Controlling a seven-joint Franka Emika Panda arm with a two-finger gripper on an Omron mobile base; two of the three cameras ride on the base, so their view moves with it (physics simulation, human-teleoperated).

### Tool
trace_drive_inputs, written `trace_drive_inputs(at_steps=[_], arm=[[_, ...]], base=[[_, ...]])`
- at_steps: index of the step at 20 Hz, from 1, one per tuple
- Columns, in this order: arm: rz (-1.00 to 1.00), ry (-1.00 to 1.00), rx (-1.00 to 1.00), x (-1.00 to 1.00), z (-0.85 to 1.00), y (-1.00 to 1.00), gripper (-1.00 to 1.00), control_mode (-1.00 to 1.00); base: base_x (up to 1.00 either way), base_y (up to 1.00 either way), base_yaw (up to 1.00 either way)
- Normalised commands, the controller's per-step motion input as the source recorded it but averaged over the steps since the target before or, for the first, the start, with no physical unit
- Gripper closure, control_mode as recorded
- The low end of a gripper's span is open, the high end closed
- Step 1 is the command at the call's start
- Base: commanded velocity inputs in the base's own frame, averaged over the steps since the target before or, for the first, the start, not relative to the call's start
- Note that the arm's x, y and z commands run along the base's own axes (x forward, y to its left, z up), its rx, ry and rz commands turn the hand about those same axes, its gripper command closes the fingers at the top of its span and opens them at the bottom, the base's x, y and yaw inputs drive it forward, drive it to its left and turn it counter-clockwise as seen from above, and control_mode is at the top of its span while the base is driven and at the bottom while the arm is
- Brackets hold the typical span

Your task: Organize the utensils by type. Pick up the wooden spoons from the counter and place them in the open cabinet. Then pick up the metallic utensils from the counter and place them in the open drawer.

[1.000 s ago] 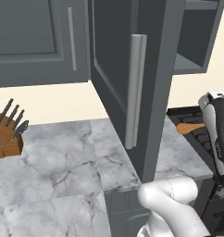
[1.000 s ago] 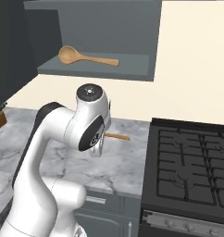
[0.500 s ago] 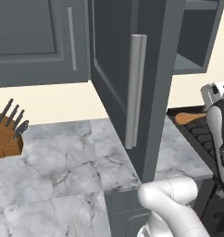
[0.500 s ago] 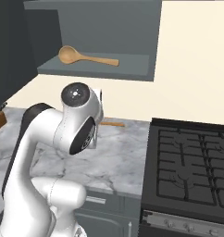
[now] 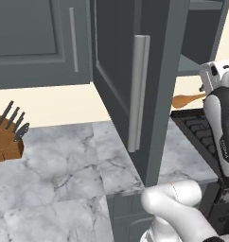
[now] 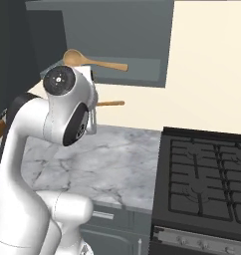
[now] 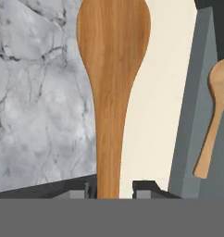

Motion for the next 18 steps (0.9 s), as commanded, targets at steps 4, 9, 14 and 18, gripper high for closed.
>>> trace_drive_inputs(at_steps=[4,9,14,18], arm=[[0.08,-0.03,0.00,0.27,0.80,0.01,1.00,-1.00],[0.01,0.00,0.00,0.33,0.36,0.16,1.00,-1.00],[0.00,0.00,0.00,0.48,0.16,0.14,1.00,-1.00],[0.00,0.00,0.01,0.54,0.00,0.10,1.00,-1.00]], base=[[0.00,0.00,0.00],[0.00,0.00,0.00],[0.00,0.00,0.00],[0.00,0.00,0.00]])
